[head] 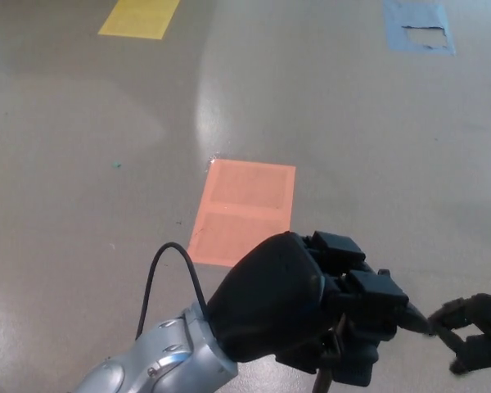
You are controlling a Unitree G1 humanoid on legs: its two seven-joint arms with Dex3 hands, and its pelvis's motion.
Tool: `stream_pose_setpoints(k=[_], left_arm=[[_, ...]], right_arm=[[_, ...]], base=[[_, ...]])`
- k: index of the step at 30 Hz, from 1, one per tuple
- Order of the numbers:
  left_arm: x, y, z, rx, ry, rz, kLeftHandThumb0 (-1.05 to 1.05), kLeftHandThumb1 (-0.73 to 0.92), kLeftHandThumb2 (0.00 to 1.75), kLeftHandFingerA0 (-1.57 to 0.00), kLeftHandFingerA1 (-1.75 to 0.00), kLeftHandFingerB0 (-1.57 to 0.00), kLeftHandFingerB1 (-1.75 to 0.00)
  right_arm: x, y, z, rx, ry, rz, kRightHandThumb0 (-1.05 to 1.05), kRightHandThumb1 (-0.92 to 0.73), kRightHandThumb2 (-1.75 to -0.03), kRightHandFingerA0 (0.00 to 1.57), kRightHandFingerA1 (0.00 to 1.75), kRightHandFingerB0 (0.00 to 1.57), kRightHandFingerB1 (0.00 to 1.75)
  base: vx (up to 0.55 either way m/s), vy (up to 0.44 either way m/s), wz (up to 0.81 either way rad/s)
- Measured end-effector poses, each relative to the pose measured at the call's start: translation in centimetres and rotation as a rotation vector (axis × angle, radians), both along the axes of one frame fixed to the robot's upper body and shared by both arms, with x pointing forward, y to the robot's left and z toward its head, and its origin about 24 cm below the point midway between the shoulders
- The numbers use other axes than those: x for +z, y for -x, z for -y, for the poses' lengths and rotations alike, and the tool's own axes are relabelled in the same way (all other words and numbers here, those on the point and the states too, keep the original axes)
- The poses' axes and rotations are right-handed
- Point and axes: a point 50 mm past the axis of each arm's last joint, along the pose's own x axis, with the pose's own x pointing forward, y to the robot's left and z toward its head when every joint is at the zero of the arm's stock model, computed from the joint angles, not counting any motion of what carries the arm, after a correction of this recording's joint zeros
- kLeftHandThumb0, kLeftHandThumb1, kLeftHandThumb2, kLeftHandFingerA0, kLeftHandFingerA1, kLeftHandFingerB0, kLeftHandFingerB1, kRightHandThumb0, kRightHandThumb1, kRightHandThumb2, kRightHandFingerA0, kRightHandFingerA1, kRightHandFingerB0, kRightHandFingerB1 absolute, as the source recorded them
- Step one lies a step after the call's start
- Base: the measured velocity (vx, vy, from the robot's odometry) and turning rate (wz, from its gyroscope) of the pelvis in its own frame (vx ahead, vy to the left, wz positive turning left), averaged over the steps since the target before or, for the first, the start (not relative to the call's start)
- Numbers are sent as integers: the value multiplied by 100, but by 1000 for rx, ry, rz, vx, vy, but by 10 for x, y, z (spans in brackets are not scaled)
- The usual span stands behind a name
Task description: The robot uses its left hand to grab the top of a phone stand kept on the floor and rotates it anti-clockwise
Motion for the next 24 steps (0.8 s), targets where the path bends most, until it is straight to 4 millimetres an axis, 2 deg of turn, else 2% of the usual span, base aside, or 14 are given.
stream_pose_setpoints(k=[1, 2, 3, 4, 5, 6, 7, 9, 10, 14, 19, 20, 23, 24], left_arm=[[0, 0, 0, 0, 3, -8, -13, 68, 61, -90, -48, -91, -50], [1, 0, 1, -1, 8, -19, -13, 68, 61, -90, -48, -91, -50], [2, 1, 2, -4, 19, -37, -13, 67, 60, -90, -48, -91, -50], [3, 1, 2, -6, 25, -44, -13, 67, 60, -90, -48, -91, -50], [4, 1, 3, -8, 33, -55, -13, 66, 59, -92, -48, -91, -50], [4, 2, 3, -10, 36, -61, -13, 66, 59, -92, -48, -91, -50], [5, 2, 3, -12, 42, -71, -16, 65, 59, -92, -48, -90, -50], [6, 2, 4, -16, 55, -89, -14, 64, 60, -94, -49, -90, -50], [8, 3, 4, -19, 65, -104, -15, 65, 59, -94, -49, -90, -50], [11, 2, 6, -24, 90, -147, -15, 63, 59, -93, -49, -89, -50], [12, 1, 5, -21, 104, -195, -15, 63, 60, -93, -50, -90, -50], [12, 0, 5, -20, 109, -210, -15, 62, 59, -95, -50, -91, -51], [13, -2, 4, -19, 121, -251, -15, 62, 59, -95, -50, -91, -51], [13, -2, 3, -19, 124, -261, -16, 62, 59, -97, -49, -92, -50]], right_arm=[[0, 0, 0, -6, -11, 3, -100, -64, -105, 12, 40, 0, 9], [1, 0, 0, -7, -10, 4, -100, -64, -105, 12, 40, 0, 9], [0, 0, 0, -4, 9, -2, 28, -92, -77, 0, 0, 0, 0], [-1, 0, 0, -4, 16, -3, 28, -92, -77, 0, 0, 0, 0], [0, 0, 0, -10, 9, 0, -101, -72, -113, 16, 46, 0, 10], [0, 0, 0, -16, 0, 3, -101, -72, -113, 16, 46, 0, 10], [1, -1, 0, -25, -15, 7, -96, -70, -104, 10, 21, 0, 0], [1, -1, 1, -29, -22, 13, -95, -72, -103, 17, 29, 0, 0], [2, -1, 0, -29, -21, 16, -97, -73, -104, 7, 16, 0, 0], [3, -3, 0, -23, -26, 30, -90, -70, -105, 4, 20, 0, 6], [5, -4, -1, -21, -34, 44, -92, -75, -110, 0, 8, 0, 7], [5, -4, -1, -24, -39, 49, -87, -71, -95, 0, 0, 0, 0], [7, -5, -1, -36, -57, 64, -87, -71, -95, 0, 0, 0, 0], [7, -5, 0, -39, -61, 67, -89, -79, -108, 0, 5, 0, 4]], base=[[0, 0, 0], [0, 0, 0], [0, 0, 0], [0, 0, 0], [0, 0, 0], [0, 0, 0], [0, 0, 0], [0, 0, 0], [0, 0, 0], [0, 0, 0], [0, 0, 0], [0, 0, 0], [0, 0, 0], [0, 0, 0]])
